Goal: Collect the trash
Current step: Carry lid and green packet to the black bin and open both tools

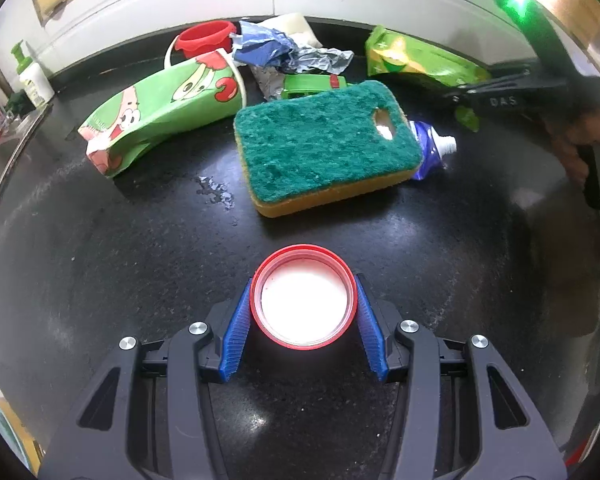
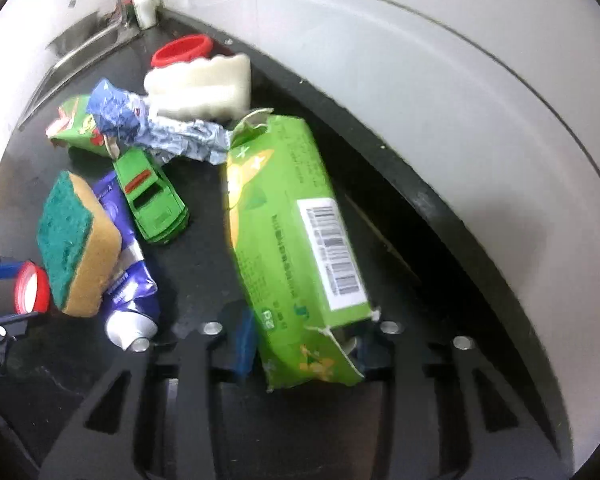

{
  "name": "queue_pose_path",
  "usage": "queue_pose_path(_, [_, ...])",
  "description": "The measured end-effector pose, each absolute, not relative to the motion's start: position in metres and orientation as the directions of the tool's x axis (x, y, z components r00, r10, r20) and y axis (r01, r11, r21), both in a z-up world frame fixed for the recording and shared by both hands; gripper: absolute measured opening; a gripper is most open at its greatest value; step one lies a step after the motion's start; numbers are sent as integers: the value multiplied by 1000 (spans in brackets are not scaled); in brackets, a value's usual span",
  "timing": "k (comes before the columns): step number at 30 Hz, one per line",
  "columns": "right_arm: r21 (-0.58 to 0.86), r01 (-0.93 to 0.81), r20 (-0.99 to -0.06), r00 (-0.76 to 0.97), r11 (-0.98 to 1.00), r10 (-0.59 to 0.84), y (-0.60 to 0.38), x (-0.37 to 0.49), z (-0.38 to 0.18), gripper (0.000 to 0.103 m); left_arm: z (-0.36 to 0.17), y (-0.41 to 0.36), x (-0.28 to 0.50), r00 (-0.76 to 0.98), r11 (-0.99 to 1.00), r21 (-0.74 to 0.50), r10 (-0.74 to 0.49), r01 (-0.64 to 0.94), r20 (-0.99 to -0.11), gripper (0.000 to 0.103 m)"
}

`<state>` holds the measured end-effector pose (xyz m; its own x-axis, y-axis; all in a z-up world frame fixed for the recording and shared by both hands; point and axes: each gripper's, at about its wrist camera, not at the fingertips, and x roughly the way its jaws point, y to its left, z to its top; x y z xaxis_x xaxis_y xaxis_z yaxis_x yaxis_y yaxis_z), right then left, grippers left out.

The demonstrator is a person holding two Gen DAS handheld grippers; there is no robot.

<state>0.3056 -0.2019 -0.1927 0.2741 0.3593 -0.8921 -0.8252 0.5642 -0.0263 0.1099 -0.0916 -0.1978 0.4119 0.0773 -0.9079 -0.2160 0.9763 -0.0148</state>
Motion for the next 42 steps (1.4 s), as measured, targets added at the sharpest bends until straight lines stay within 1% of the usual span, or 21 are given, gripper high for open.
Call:
queue_pose_path(1, [-14,-819,-889,273,574,369,-206,304,-190,27,-198,-90,111,411,976,-17,76,-219,-908,48])
queue_pose_path(4, [36,-775,-883,271,630,383,-226,294,-181,24,-194,-89,110,417,975,-21,74,-219,-906,48])
queue_pose_path(14, [87,-659,-854,338,747,397,-275,203,-142,23,-161,-97,94,471,986,-20,61,-166,-880,48])
queue_pose_path(19, [131,-626,-846,334,768,416,-272,149,-125,23,-139,-94,78,504,988,-39,42,-150,-863,48])
queue_pose_path(26, [131,-635,-846,328,761,419,-251,80,-109,23,-116,-79,47,534,987,-63,26,-147,-845,48])
queue_pose_path(34, [110,-661,-839,340,743,426,-208,48,-93,24,-101,-48,4,548,984,-51,51,-170,-835,48])
queue_pose_path(39, [102,-721,-829,319,685,460,-160,23,-82,24,-87,-8,-39,563,969,-56,92,-241,-822,48])
queue_pose_path(42, [110,-780,-826,274,616,493,-115,-2,-78,24,-79,23,-75,563,948,-47,146,-314,-813,48])
